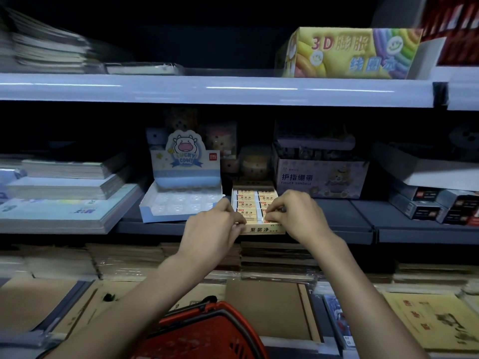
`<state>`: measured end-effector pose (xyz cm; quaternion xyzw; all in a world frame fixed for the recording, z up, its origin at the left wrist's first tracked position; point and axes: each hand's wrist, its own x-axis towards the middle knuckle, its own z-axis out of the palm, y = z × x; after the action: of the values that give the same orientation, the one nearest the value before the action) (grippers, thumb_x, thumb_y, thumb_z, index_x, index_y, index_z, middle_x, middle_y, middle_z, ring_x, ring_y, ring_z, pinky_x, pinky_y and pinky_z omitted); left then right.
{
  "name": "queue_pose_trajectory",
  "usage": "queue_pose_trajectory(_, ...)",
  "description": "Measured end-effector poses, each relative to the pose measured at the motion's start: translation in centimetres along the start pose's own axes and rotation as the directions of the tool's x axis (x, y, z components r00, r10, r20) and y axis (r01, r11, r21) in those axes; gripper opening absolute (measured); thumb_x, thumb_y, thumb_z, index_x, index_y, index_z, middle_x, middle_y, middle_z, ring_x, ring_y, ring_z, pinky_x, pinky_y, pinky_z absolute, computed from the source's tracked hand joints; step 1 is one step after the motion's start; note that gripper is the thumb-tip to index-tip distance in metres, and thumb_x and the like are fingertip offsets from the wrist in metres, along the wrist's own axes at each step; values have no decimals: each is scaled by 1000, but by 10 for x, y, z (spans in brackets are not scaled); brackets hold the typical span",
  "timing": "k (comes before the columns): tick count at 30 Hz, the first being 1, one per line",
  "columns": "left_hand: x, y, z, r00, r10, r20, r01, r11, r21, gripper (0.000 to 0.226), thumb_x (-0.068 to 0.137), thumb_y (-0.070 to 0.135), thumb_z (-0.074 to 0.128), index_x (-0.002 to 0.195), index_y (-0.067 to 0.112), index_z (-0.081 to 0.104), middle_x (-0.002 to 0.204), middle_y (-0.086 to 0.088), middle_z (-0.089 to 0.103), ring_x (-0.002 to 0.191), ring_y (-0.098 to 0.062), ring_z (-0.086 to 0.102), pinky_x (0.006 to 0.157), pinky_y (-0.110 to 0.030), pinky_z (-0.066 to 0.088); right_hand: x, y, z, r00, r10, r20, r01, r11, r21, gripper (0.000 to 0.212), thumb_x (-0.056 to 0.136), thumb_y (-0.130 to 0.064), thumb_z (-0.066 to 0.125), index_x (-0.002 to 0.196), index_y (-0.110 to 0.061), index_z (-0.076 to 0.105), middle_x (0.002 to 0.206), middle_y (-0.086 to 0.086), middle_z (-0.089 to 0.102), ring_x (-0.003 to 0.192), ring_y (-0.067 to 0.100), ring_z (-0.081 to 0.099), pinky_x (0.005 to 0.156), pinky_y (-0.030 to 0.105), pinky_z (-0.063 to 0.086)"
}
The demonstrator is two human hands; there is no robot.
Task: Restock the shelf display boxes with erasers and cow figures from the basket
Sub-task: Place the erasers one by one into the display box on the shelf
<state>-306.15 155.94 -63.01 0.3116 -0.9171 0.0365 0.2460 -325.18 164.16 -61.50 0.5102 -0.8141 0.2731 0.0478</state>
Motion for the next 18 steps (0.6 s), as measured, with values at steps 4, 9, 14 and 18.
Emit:
queue_pose_trajectory(4, 5, 10, -22, 962, -259, 88, 272, 865, -421, 53, 95, 76, 30, 113, 40, 65, 108, 14, 64, 97, -10, 64, 81, -35, 49, -8, -6, -4, 990, -45, -136, 58, 994, 88, 13, 94, -36, 71, 102, -29, 79, 102, -11, 64, 103, 11, 58, 82, 32, 50)
queue_pose_trajectory(9, 21, 24, -49, 850, -288, 441, 472, 48, -880, 75, 99, 73, 16, 128, 16, 55, 85, -19, 53, 40, -11, 38, 37, -16, 27, -31, -42, -25, 1000, -1, -19, 14, 707, 707, 16, 95, -38, 70, 91, -26, 80, 74, -13, 73, 68, -3, 64, 67, 20, 51)
queue_pose_trajectory(14, 23, 31, -50, 878, -217, 427, 470, 222, -854, 82, 95, 76, 6, 150, 27, 42, 101, -2, 66, 76, -10, 68, 57, -14, 53, -37, -59, -17, 990, -10, 141, -108, 594, 797, 19, 86, -37, 81, 94, -20, 80, 73, 8, 71, 60, 9, 56, 62, 29, 43)
queue_pose_trajectory(18, 25, 28, -41, 887, -184, 423, 454, 185, -872, 70, 100, 69, 12, 151, 29, 38, 109, -2, 66, 75, 0, 67, 64, -16, 45, -37, -59, -20, 958, -3, 288, -246, 510, 824, 17, 86, -16, 80, 103, -16, 75, 77, 2, 76, 62, 12, 64, 55, 25, 44)
